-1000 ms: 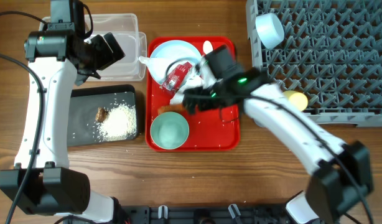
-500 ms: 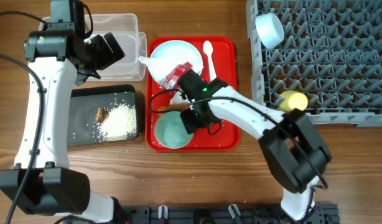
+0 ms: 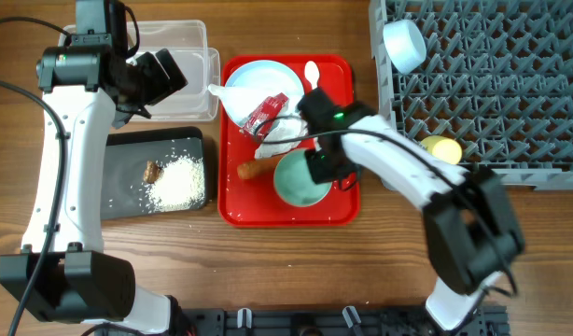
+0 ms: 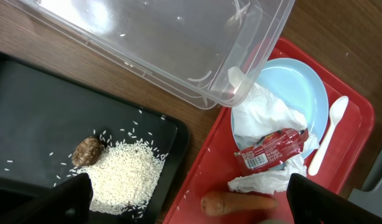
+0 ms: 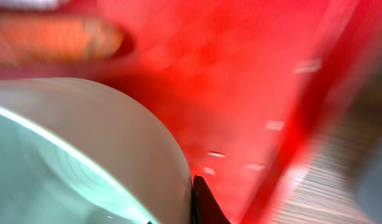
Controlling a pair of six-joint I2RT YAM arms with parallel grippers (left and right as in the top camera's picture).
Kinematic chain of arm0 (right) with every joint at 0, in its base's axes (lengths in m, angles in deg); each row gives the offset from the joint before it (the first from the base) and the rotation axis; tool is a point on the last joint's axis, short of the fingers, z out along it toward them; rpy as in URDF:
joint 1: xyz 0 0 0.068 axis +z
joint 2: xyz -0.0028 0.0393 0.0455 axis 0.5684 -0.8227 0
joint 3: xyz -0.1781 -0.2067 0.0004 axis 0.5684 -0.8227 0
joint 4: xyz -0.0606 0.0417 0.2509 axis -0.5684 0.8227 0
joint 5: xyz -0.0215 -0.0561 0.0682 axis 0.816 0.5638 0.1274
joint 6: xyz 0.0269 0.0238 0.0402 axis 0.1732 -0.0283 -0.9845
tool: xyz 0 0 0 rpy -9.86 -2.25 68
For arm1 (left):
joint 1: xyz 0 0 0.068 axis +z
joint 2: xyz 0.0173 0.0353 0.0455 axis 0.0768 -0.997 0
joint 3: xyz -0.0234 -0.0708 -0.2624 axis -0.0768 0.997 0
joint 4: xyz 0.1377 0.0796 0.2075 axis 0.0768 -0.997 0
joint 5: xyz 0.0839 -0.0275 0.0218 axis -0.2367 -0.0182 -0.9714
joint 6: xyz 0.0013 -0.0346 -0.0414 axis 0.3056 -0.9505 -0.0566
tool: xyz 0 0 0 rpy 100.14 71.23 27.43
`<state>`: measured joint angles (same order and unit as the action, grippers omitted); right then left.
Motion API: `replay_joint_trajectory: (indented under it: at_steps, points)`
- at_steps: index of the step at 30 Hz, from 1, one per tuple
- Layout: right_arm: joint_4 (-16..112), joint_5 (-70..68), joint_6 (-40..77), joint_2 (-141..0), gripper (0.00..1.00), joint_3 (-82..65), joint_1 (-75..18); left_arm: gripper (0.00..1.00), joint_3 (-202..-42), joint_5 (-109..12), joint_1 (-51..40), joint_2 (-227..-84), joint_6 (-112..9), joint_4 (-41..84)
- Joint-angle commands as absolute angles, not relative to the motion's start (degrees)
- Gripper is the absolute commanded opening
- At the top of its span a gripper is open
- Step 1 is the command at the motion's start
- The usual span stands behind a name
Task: Sort waste into correct bins and load items into the dishwasher rack
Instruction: 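Grasp the teal bowl with the right gripper and carry it to the rack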
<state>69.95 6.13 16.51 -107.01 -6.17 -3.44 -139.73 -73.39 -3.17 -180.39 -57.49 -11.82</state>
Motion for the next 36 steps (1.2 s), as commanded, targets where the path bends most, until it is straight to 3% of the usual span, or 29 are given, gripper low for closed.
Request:
replay_joint_trajectory:
  at_steps: [1,9,14,27,36]
  points:
    - [69.47,16.49,15.37,-95.98,0.04,-4.58,-7.42,1.0,-139.9,-74.38,-2.95,-180.52,-57.82,-11.8]
    - [48.82,60.42,15.63,-89.51,0.04,-4.62,-21.25,1.0,-139.9,-74.38,-2.95,-180.52,-57.8,-11.8]
    - [30.46,61.01,29.34,-93.64,0.04,-4.62,-29.75,1.0,-139.9,-74.38,-2.95,-180.52,-57.82,-11.8]
    - [-28.4,62.91,84.46,-119.12,0.04,-4.62,-33.47,1.0,-139.9,-74.38,-2.95,-180.52,-57.82,-11.8]
    - [-32.88,62.63,86.91,-126.1,0.04,-4.62,-35.48,1.0,-139.9,-74.38,-2.95,-180.52,-57.8,-11.8]
